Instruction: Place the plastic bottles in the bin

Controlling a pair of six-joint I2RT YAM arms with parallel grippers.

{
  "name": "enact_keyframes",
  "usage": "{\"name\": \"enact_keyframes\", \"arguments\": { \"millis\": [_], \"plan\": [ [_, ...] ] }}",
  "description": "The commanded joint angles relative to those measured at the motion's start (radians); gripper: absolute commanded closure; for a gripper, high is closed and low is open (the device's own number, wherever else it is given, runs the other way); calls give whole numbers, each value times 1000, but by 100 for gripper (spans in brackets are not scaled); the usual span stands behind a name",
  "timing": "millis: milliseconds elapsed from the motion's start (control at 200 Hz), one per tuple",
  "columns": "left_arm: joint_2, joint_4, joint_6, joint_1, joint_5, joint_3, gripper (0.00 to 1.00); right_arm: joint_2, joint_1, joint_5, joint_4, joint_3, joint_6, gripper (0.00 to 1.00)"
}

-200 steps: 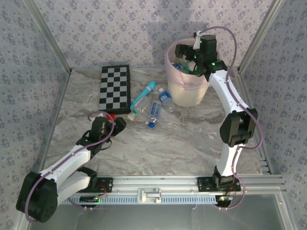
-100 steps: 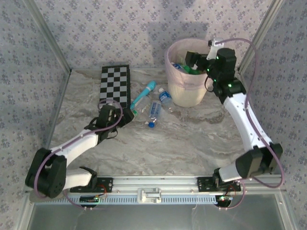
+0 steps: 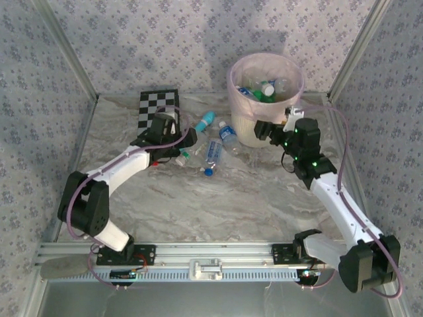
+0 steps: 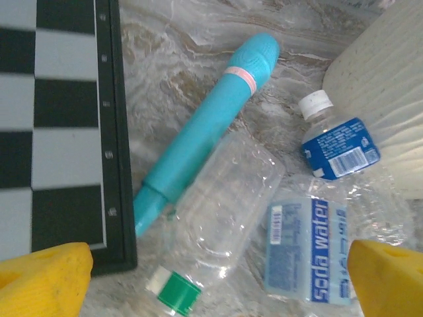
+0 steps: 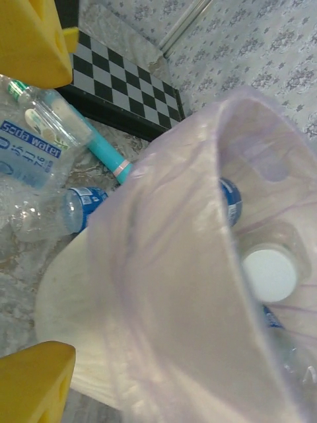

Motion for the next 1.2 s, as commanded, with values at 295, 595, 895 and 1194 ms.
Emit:
{"name": "enact_keyframes", "arguments": {
  "millis": [295,595,895,1194],
  "plan": [
    [218,-269,346,4,102,254,8,-49,3,10,57,-149,105,0],
    [326,-329,372,4,168,350,11,-3,5,-5,79,-156,129,0],
    [451,-383,388,4,173,449,16,-27,6,6,46,-156,118,0],
    [512,-388,374,-2,180,462,20,-54,5,24,24,-150,111,0]
  ]
}}
